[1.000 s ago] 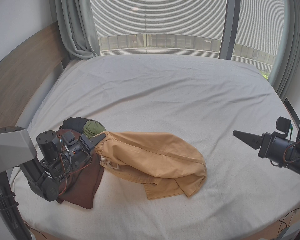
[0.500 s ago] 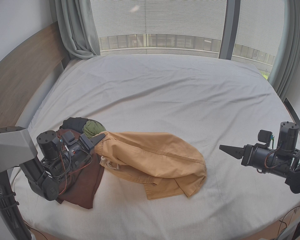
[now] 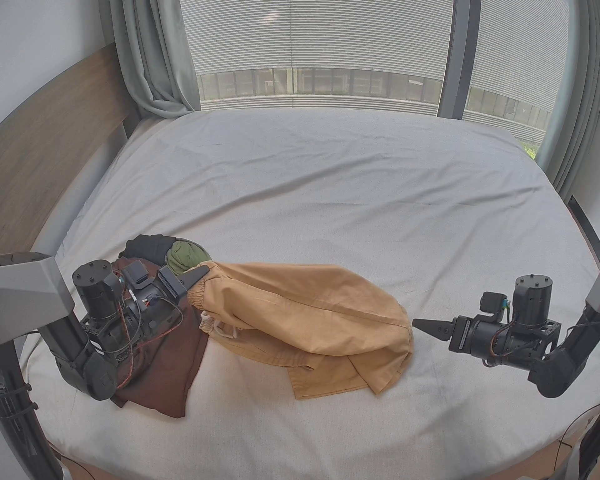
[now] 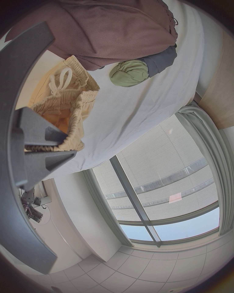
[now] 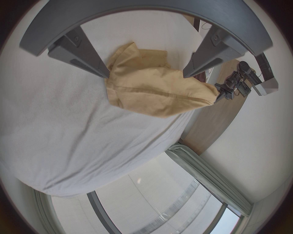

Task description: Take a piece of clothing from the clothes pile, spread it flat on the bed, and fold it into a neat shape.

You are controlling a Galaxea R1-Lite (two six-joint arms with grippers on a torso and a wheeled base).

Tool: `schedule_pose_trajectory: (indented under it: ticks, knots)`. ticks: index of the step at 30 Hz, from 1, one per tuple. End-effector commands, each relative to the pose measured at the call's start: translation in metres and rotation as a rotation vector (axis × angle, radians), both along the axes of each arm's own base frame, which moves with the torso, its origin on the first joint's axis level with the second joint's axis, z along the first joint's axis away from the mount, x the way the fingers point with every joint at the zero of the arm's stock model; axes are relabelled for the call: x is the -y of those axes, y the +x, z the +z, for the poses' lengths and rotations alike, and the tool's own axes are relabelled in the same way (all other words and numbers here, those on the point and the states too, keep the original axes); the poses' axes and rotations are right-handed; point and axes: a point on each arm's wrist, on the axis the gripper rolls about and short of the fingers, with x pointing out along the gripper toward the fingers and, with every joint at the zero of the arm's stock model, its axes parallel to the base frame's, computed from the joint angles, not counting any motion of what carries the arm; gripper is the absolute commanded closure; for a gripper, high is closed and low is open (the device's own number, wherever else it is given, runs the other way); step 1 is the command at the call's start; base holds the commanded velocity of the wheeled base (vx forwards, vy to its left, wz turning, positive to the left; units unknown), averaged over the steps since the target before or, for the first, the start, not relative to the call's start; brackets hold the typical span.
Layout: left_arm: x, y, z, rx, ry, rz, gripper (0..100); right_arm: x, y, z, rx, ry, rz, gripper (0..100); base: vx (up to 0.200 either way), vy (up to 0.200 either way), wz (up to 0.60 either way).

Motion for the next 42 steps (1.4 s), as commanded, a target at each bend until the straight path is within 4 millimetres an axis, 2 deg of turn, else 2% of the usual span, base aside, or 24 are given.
schedule_pose_trajectory:
  ticks: [1, 14, 24, 35, 42]
  knots:
    - [-0.004, 0.001, 0.000, 0.007, 0.010, 0.013, 100, -0.001, 0.008, -0.026, -0.073, -0.014, -0.005, 0, 0.000, 0.000, 0.00]
    - [-0.007, 0.002, 0.000, 0.023, 0.034, 0.015, 100, -0.004, 0.017, -0.047, -0.123, 0.032, 0.001, 0, 0.000, 0.000, 0.00]
    - [-0.007, 0.002, -0.001, 0.021, 0.038, 0.017, 100, -0.007, 0.035, -0.084, -0.115, 0.108, -0.033, 0, 0.000, 0.000, 0.00]
    - [-0.008, 0.002, 0.000, 0.023, 0.037, 0.018, 100, -0.011, 0.044, -0.084, -0.118, 0.154, -0.047, 0, 0.000, 0.000, 0.00]
    - [-0.007, 0.001, -0.001, 0.021, 0.038, 0.017, 100, -0.014, 0.053, -0.093, -0.115, 0.154, -0.048, 0, 0.000, 0.000, 0.00]
